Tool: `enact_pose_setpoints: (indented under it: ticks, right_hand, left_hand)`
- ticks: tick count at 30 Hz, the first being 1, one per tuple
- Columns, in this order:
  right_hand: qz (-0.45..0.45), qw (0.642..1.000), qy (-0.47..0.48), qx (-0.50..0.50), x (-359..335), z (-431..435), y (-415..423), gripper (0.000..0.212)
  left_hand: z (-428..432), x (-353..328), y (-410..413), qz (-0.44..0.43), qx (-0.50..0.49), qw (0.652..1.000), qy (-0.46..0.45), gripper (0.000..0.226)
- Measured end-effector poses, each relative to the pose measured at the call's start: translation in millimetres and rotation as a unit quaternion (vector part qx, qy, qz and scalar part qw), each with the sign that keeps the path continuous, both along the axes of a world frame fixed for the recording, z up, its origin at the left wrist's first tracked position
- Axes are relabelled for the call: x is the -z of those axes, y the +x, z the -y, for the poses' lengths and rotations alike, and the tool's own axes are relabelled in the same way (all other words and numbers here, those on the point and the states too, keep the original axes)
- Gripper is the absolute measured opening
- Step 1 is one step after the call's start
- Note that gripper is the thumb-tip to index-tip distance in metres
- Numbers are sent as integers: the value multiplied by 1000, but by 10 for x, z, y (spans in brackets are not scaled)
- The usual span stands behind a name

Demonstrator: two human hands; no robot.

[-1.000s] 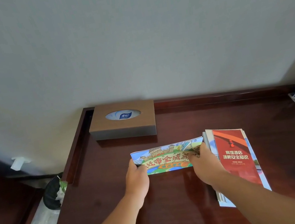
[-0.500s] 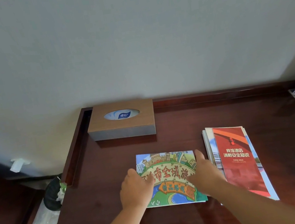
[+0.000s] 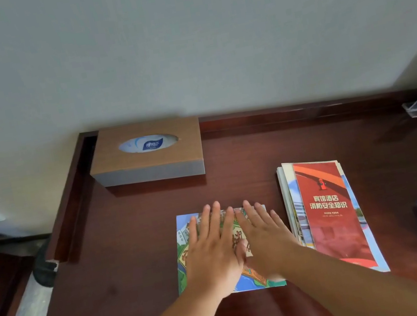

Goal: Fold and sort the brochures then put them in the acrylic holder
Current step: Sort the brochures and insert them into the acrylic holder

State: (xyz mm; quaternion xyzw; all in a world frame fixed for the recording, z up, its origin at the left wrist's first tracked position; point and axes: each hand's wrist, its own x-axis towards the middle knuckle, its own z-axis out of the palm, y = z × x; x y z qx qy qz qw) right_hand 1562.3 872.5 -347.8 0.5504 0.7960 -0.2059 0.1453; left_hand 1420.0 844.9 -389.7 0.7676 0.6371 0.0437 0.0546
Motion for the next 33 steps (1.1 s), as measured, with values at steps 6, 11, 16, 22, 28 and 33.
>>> enact_pose_setpoints:
  ticks: [6, 11, 16, 22, 28, 33]
  right_hand:
    - [-29, 993, 104, 41, 228, 262, 15, 63]
    - [-18, 990, 142, 7, 248, 246, 3, 74]
    - [27, 993, 116, 20, 273, 293, -7, 78]
    - [18, 994, 107, 30, 311, 306, 27, 78]
    - [2, 995, 100, 28, 319, 299, -12, 76]
    - [6, 994, 101, 30, 356, 337, 31, 76]
  left_hand:
    - [2, 1, 66, 6, 1, 999, -40, 60]
    - [24, 11, -471, -35, -1, 999, -31, 77]
    - [106, -31, -507, -55, -1, 997, -58, 86]
    - [124, -52, -494, -55, 3, 997, -56, 85]
    - [238, -26, -258, -41, 61, 996, -46, 67]
    - [291, -35, -259, -34, 83, 995, -49, 72]
